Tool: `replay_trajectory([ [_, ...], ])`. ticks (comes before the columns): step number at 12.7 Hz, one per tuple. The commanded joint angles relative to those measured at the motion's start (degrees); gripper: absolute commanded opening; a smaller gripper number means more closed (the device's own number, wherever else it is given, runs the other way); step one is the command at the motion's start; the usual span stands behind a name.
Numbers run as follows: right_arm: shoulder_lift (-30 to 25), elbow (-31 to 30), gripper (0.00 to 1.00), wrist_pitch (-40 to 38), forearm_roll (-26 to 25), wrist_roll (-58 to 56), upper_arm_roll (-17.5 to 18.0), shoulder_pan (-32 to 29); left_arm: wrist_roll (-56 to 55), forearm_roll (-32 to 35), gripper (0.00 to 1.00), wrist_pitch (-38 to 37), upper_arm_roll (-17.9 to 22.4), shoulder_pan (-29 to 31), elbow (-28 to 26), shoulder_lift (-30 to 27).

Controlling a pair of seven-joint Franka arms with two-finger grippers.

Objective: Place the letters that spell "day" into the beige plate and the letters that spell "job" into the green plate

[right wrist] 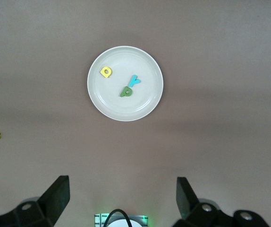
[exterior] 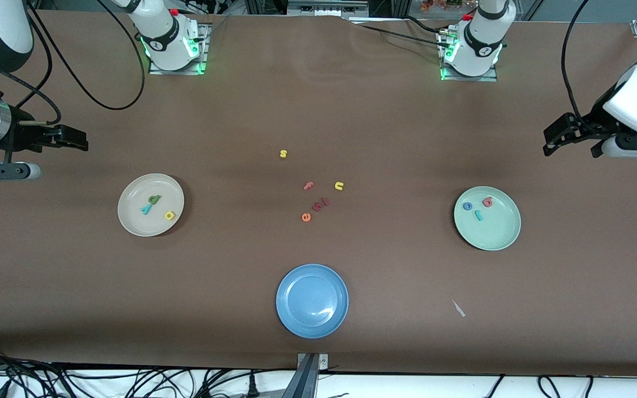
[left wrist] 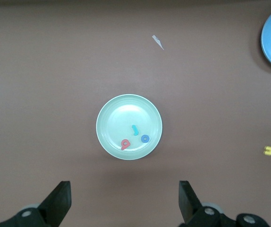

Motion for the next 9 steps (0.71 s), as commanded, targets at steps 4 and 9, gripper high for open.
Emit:
replay_trajectory([
  [4, 0.14, 0.66, 1.00, 0.20, -0.86, 0.36, 0.14, -0.16, 3.41, 1.66, 1.00, -8.35, 0.79, -0.78, 8.18, 3.93],
  [9, 0.14, 0.66, 1.00, 0.11, -0.78, 0.27, 0.14, -0.16, 1.04, 1.84, 1.00, -9.58, 0.17, -0.52, 8.10, 3.49],
])
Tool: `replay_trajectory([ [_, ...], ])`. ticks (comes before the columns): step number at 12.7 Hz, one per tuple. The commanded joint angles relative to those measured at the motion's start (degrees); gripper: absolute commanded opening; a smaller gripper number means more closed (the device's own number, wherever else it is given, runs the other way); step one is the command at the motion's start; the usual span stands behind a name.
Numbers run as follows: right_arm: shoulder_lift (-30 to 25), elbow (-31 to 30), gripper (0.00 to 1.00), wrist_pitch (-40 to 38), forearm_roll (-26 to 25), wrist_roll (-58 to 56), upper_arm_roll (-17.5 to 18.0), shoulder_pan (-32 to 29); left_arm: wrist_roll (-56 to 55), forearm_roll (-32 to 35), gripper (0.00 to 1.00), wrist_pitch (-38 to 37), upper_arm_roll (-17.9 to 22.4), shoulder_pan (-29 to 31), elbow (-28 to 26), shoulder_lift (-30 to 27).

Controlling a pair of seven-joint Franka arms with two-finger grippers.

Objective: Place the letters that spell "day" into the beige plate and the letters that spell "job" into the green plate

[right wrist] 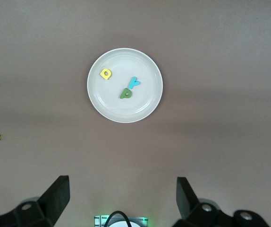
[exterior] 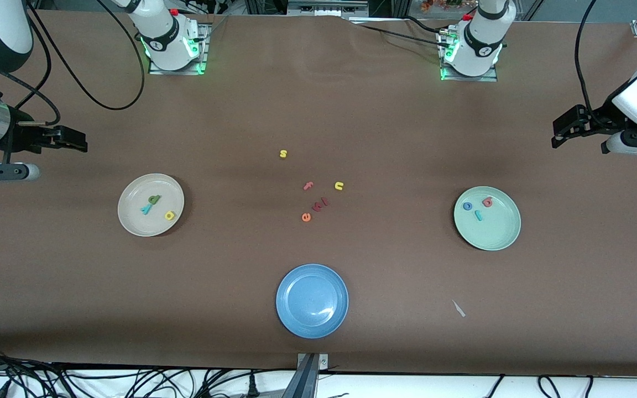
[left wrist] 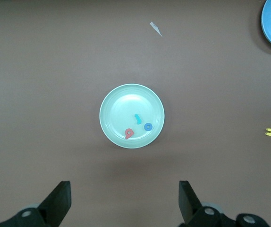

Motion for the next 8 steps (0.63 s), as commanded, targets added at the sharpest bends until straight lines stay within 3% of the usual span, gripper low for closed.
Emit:
replay_trajectory([
  [1, 0.14, 0.66, 1.00, -0.11, -0.78, 0.27, 0.16, -0.15, -1.07, 1.55, 1.00, -2.73, -0.24, -0.35, 2.36, 0.79],
  [8, 0.14, 0.66, 1.00, -0.02, -0.78, 0.36, 0.16, -0.24, -0.99, 1.46, 1.00, -2.91, -0.24, -0.53, 2.63, 0.88],
])
